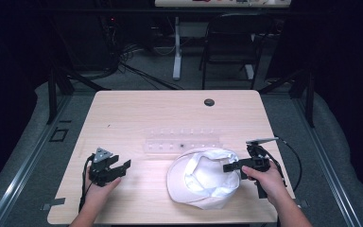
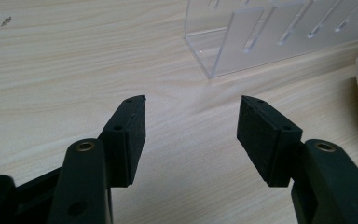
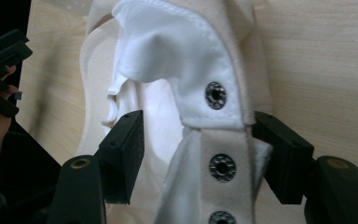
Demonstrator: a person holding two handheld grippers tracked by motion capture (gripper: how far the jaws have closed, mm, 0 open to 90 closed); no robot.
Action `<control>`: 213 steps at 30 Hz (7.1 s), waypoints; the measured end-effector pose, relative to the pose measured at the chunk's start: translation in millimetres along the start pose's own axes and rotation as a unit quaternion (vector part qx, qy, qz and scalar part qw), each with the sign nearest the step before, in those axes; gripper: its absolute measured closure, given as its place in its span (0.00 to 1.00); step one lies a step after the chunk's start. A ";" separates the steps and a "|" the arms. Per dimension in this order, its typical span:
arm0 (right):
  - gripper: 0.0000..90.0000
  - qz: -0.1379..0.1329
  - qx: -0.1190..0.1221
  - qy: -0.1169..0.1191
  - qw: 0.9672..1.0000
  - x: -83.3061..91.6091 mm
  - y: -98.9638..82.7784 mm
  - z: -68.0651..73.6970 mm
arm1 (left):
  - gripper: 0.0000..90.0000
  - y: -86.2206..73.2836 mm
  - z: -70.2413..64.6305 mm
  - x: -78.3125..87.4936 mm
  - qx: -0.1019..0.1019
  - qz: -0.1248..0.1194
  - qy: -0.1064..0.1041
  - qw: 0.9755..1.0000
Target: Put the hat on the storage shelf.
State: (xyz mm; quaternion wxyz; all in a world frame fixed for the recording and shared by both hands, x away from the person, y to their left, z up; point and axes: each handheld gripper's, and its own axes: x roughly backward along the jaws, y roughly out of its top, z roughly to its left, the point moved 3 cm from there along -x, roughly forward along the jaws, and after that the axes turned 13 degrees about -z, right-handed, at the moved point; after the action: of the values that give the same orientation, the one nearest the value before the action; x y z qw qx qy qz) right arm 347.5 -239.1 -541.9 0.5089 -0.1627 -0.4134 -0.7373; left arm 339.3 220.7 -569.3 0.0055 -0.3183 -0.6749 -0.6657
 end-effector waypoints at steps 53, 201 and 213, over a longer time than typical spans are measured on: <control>0.90 0.038 -0.032 -0.003 0.999 30.7 18.7 40.2 | 0.48 -1.4 -3.3 -1.2 -0.006 0.005 -0.006 1.000; 0.91 -0.128 -0.054 0.137 0.981 75.6 131.1 173.4 | 0.86 65.2 -196.3 -49.3 -0.172 -0.041 -0.104 0.979; 0.91 -0.119 -0.039 0.133 0.983 62.9 129.6 179.1 | 0.90 91.3 -162.1 -55.5 -0.115 -0.056 -0.148 0.981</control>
State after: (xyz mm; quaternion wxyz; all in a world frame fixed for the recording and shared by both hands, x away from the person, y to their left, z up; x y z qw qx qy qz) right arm 402.8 -157.1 -334.3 0.4611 -0.0331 -0.3295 -0.8233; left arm 356.0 43.0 -493.1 -0.1682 -0.3737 -0.6042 -0.6834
